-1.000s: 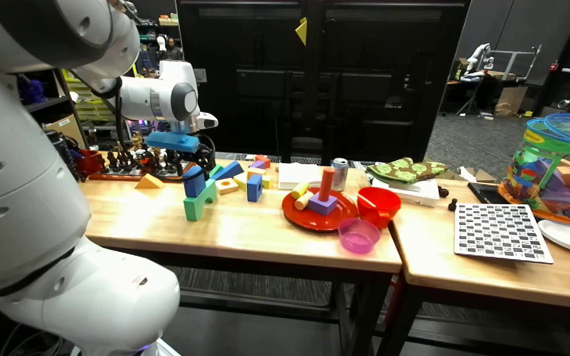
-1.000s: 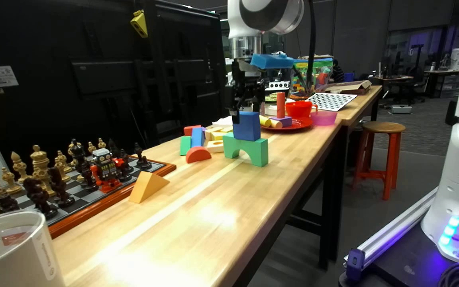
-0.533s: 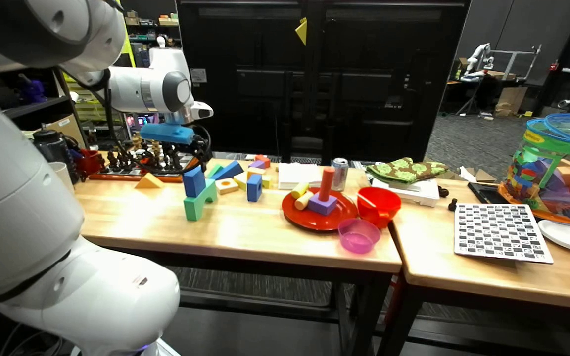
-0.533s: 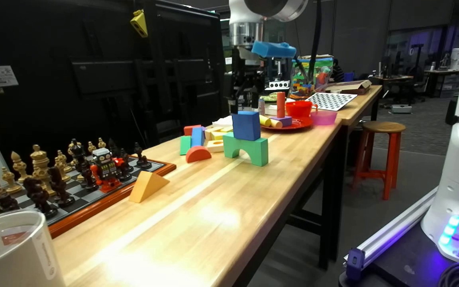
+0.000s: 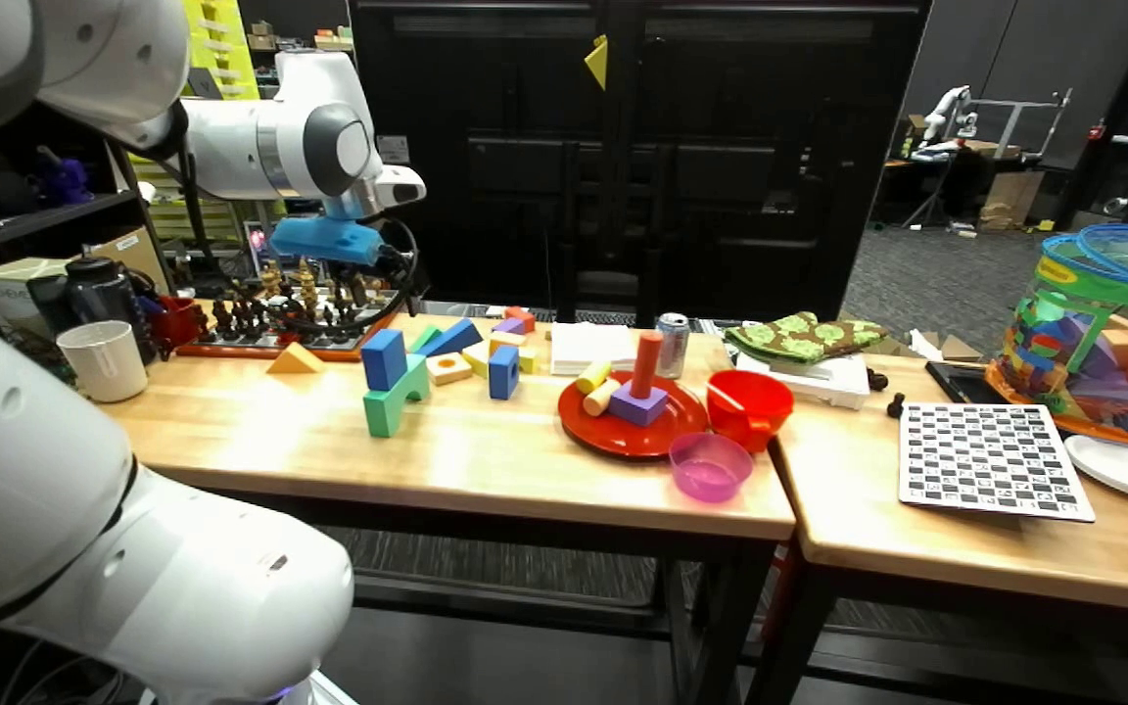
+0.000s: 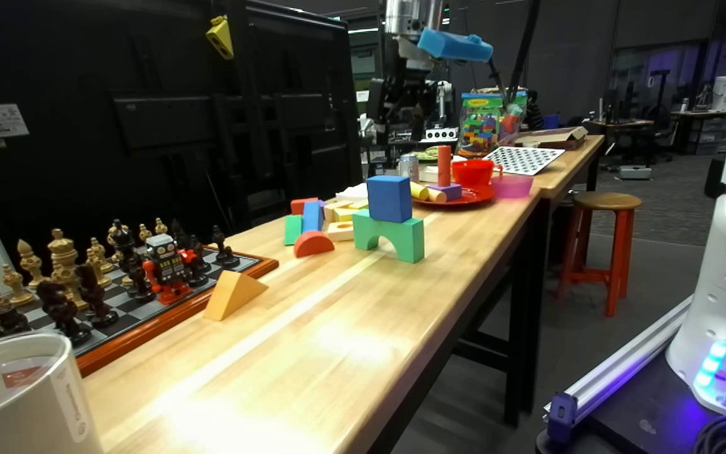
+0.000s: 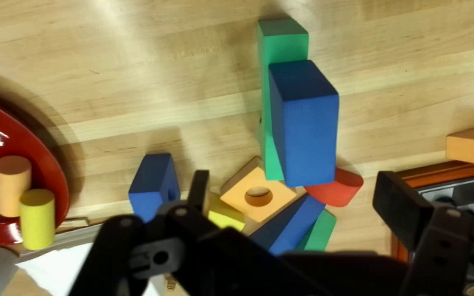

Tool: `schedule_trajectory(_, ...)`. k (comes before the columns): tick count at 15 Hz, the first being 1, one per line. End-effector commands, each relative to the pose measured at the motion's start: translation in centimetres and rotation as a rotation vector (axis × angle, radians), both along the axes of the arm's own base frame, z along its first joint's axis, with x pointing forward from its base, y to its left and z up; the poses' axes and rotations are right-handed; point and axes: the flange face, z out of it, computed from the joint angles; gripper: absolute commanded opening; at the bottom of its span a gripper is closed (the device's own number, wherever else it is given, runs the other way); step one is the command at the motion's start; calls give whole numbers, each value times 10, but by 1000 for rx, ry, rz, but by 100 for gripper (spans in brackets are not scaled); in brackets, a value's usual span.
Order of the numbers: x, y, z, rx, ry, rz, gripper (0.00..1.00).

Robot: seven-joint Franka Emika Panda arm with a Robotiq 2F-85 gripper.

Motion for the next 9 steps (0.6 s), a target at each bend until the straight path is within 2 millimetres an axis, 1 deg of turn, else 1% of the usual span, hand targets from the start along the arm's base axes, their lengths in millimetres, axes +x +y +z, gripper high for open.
schedule_trajectory(1, -2, -37, 10, 13, -52, -114, 100)
schedule_trajectory(5, 12, -79, 7, 36, -66, -235, 100)
schedule_trajectory(9, 28, -109, -7, 51, -70, -332, 100)
